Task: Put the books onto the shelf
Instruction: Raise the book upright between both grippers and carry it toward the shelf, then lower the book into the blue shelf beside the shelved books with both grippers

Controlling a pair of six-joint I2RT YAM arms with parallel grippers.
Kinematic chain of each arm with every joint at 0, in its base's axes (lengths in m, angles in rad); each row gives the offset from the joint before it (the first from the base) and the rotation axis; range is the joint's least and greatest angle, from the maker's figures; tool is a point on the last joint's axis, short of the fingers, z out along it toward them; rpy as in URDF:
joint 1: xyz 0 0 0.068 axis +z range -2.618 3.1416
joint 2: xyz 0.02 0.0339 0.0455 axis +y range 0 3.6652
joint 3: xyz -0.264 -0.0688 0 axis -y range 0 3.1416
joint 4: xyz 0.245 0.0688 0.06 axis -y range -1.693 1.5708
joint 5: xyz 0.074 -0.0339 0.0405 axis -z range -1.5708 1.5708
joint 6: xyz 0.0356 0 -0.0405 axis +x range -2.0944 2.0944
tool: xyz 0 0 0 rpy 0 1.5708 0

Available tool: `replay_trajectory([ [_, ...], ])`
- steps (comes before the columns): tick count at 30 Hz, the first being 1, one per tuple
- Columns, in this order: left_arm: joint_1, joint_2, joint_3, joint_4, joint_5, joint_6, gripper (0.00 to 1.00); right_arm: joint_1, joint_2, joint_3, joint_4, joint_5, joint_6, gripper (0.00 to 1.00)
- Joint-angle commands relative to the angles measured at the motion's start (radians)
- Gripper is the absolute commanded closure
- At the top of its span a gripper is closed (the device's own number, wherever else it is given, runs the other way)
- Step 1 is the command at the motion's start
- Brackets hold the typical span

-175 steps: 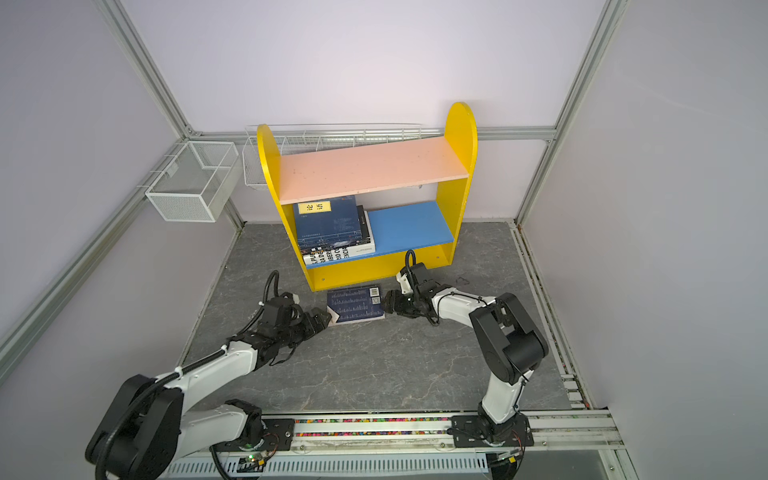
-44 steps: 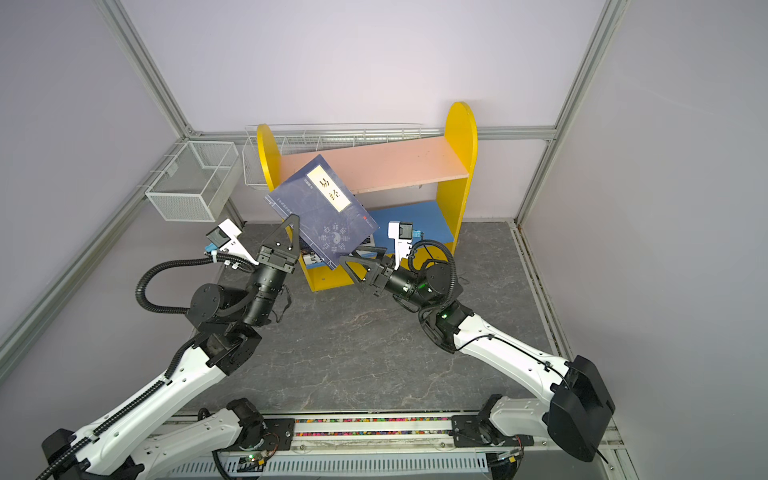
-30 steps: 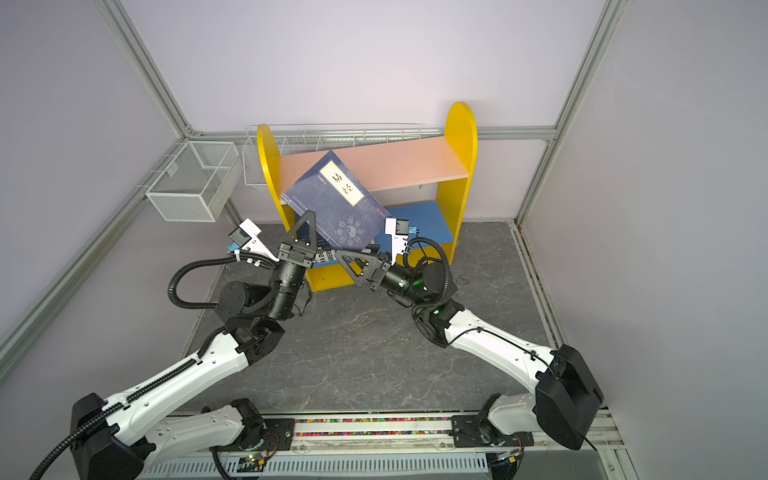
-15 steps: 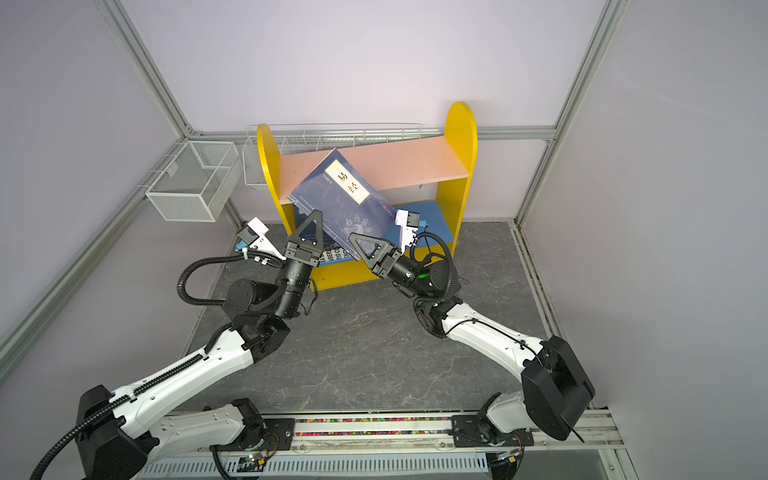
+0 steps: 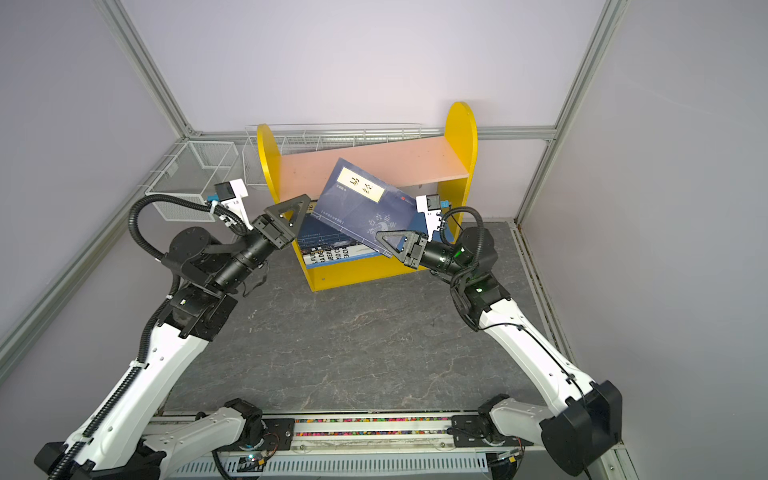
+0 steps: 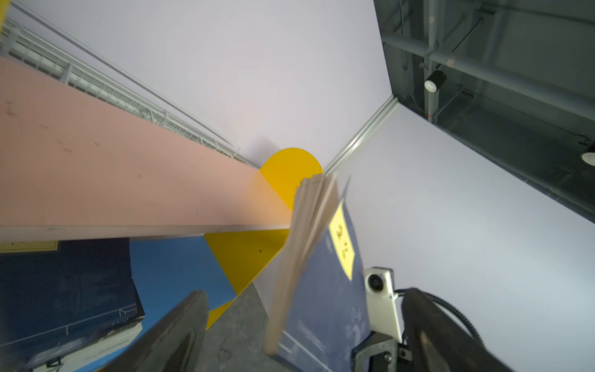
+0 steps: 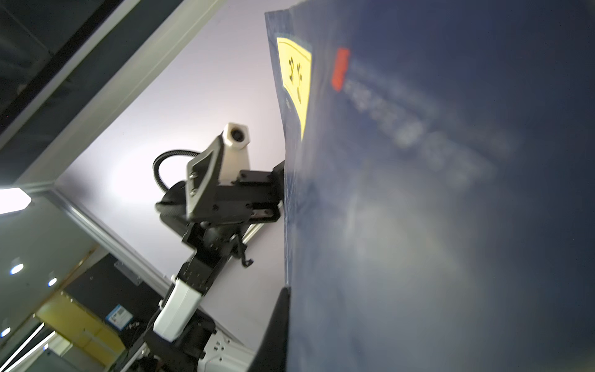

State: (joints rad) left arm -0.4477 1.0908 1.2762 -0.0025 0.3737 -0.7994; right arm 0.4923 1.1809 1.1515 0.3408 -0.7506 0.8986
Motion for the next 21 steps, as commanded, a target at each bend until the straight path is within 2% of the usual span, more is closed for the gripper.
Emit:
replay_trajectory([
  [1,0.026,0.06,-0.018,-0.083,0.297,-0.04,0.07,-0.004,-0.06,0.049,-0.238,-0.099,-0.163,0.93],
  [5,0.026,0.097,-0.021,0.049,0.415,-0.1,0.12,-0.005,-0.072,0.066,-0.274,-0.142,-0.166,0.93],
  [11,0.026,0.116,0.003,0.119,0.499,-0.133,0.32,-0.009,-0.043,0.112,-0.347,-0.198,-0.198,0.93],
  [14,0.027,0.117,0.006,0.114,0.521,-0.13,0.51,-0.015,-0.025,0.135,-0.372,-0.213,-0.211,0.92],
  [21,0.027,0.097,0.009,0.038,0.497,-0.067,0.91,-0.03,0.006,0.192,-0.443,-0.245,-0.252,0.89],
])
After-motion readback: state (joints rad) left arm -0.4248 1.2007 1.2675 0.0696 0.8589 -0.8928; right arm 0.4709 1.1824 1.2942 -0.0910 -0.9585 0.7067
